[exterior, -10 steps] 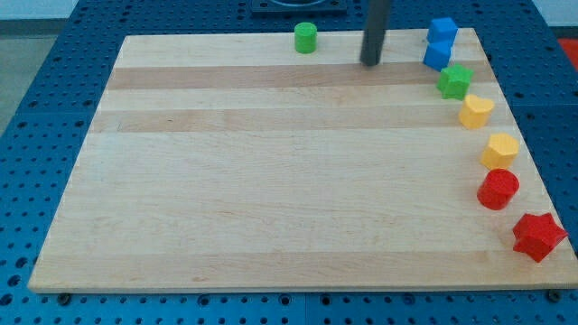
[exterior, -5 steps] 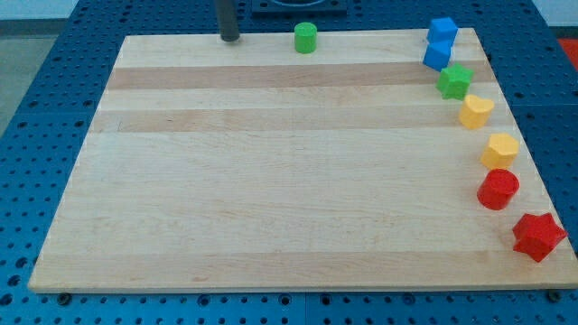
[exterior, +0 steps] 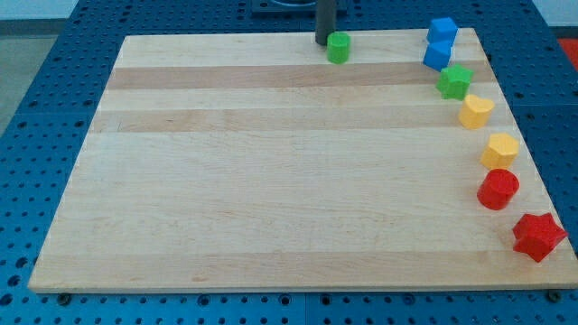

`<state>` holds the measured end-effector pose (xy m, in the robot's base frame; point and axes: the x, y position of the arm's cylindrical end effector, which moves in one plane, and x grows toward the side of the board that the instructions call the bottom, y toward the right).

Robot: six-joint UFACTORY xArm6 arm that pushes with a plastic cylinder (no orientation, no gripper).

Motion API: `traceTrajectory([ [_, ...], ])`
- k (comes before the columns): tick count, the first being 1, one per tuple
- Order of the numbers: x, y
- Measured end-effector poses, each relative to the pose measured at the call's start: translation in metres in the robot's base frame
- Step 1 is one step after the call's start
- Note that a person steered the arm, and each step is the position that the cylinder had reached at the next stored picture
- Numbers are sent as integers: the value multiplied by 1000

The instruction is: Place the green circle to the bottom left of the yellow heart

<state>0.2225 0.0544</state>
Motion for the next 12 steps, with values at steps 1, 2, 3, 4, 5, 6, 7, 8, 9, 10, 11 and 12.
traceTrajectory([
  [1,26,21],
  [2,54,23],
  [3,88,26],
  [4,111,28],
  [5,104,21],
  [6,85,21],
  [7,75,21],
  [8,77,47],
  [9,81,71],
  [10,104,71],
  [11,137,73],
  [12,161,77],
])
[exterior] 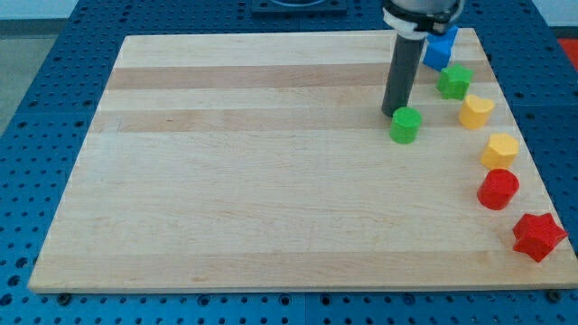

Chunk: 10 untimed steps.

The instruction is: Place the green circle to the bottom left of the yellow heart

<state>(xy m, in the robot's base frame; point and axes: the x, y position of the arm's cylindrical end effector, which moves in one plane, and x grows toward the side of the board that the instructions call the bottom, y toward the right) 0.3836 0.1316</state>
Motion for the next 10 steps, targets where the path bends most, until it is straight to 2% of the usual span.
traceTrajectory([
  [1,20,1],
  [2,24,-21],
  [3,51,-55],
  [4,86,-34],
  [5,85,-17],
  [7,69,-33],
  [10,58,4],
])
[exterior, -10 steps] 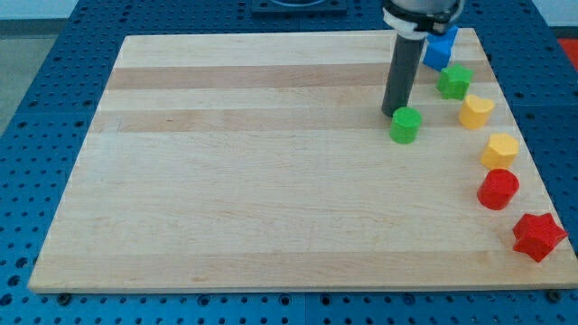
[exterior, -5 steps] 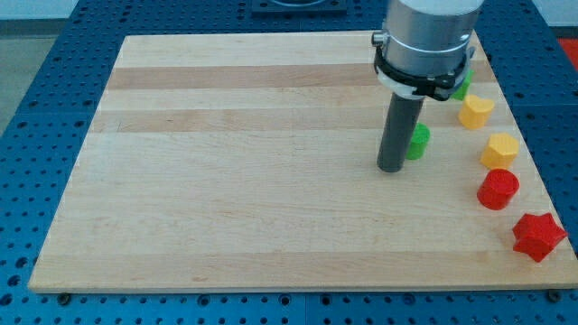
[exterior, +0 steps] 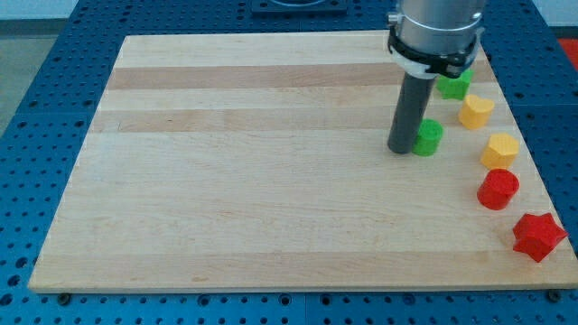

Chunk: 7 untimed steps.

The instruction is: Place the green circle to the bottom left of the yellow heart

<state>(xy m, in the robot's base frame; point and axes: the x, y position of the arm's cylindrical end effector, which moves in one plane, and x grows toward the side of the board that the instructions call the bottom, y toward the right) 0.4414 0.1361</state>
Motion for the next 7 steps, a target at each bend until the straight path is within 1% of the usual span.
traceTrajectory([
  [4,-9,61],
  [7,-9,55],
])
